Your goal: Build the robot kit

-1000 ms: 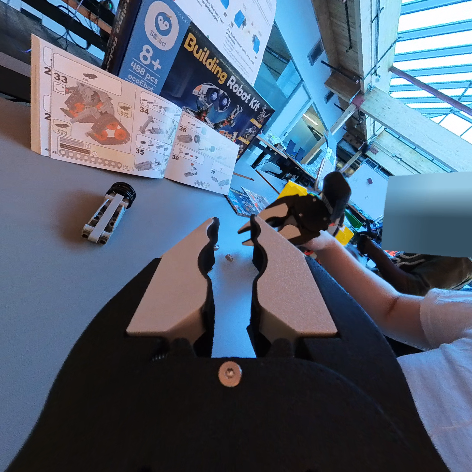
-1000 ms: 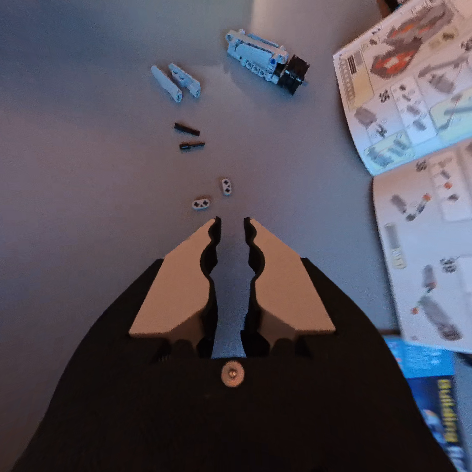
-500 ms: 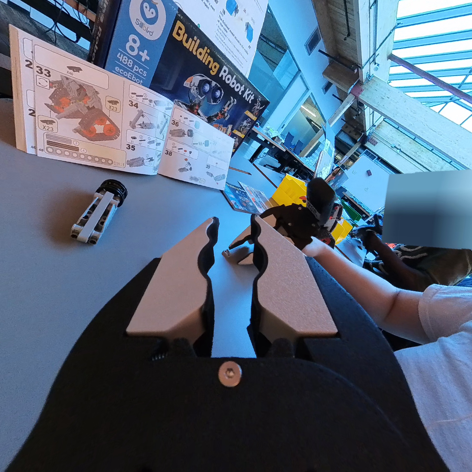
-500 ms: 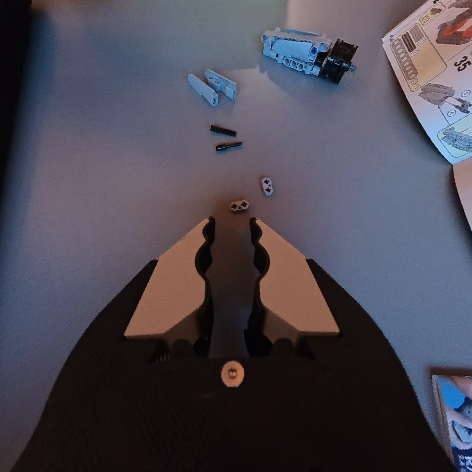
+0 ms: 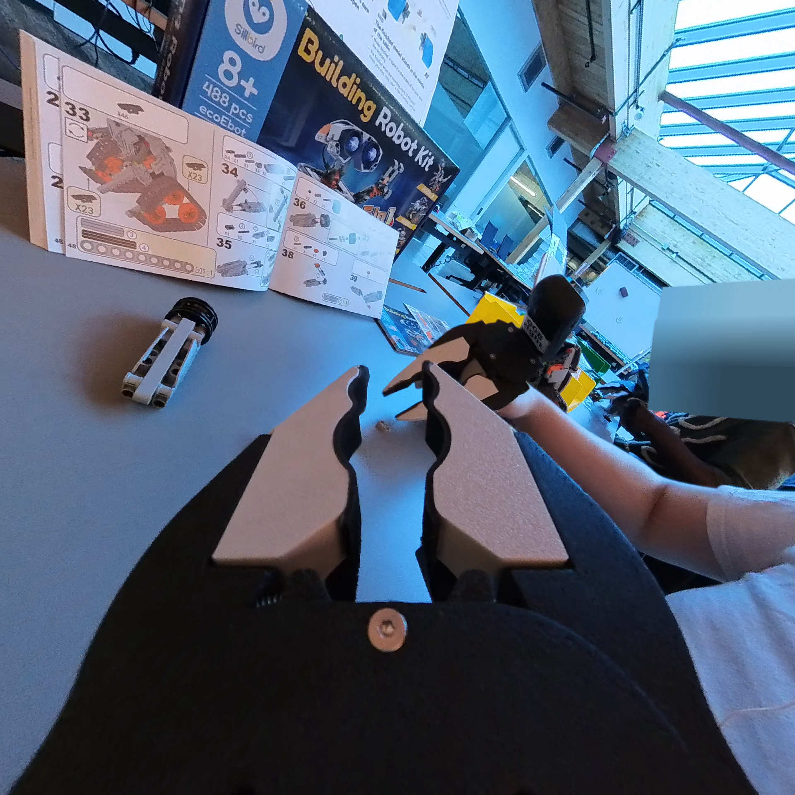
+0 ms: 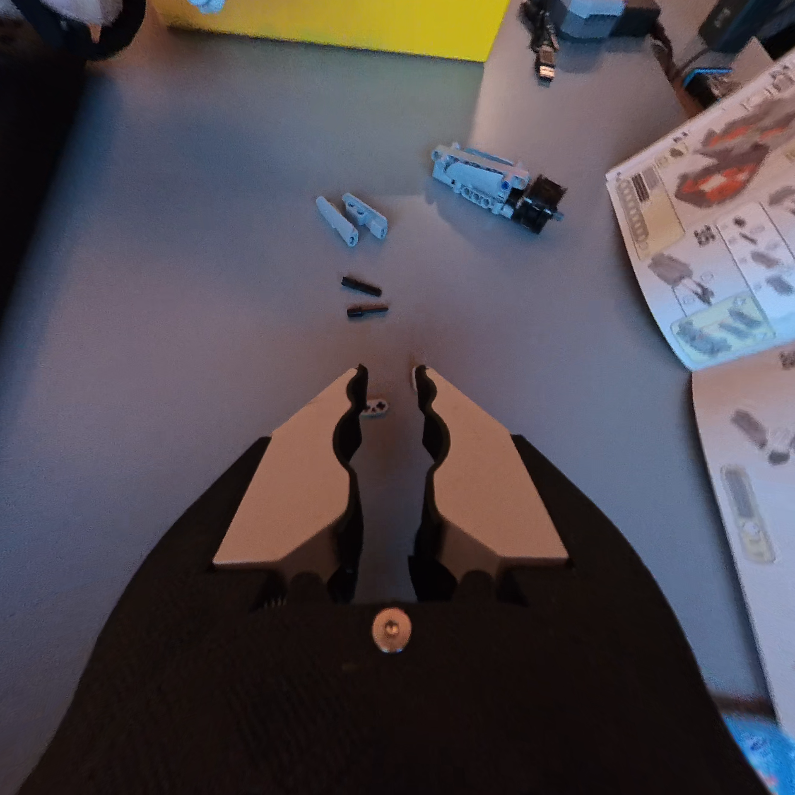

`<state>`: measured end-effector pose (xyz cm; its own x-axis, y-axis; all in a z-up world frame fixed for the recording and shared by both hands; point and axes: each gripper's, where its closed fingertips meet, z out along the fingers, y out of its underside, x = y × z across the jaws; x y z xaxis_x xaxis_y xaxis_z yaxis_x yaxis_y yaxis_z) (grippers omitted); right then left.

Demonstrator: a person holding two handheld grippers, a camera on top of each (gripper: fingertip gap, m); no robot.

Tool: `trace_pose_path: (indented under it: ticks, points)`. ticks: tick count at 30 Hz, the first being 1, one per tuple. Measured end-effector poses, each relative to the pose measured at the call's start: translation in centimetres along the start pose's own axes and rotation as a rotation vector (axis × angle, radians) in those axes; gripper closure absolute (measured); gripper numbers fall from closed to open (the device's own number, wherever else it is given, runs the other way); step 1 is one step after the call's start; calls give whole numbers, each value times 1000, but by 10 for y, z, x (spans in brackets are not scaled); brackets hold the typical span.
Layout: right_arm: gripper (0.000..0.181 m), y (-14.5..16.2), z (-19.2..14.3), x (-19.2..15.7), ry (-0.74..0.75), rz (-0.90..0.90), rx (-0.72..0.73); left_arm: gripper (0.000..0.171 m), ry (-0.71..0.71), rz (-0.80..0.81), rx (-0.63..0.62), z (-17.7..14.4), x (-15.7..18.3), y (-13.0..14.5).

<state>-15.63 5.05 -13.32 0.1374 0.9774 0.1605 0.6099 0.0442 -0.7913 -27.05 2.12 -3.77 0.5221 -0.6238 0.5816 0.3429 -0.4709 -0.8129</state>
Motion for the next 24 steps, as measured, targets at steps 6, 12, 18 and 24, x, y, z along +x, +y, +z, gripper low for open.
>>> trace_pose_path:
  ticks: [6, 12, 18, 24]
  points:
    - [174, -19, 28, -4, -108, 28, -59, 148, -9, 0, -21, 3, -3, 3]
    - [163, -18, 39, -22, -66, 370, -176, 149, -5, -4, -16, 2, -2, 3]
    - [154, -4, 44, -15, 175, 415, -221, 149, 6, -1, -21, 2, 1, 4]
    - [155, -8, 51, -18, 208, 423, -197, 149, 21, -17, -16, 2, 3, 3]
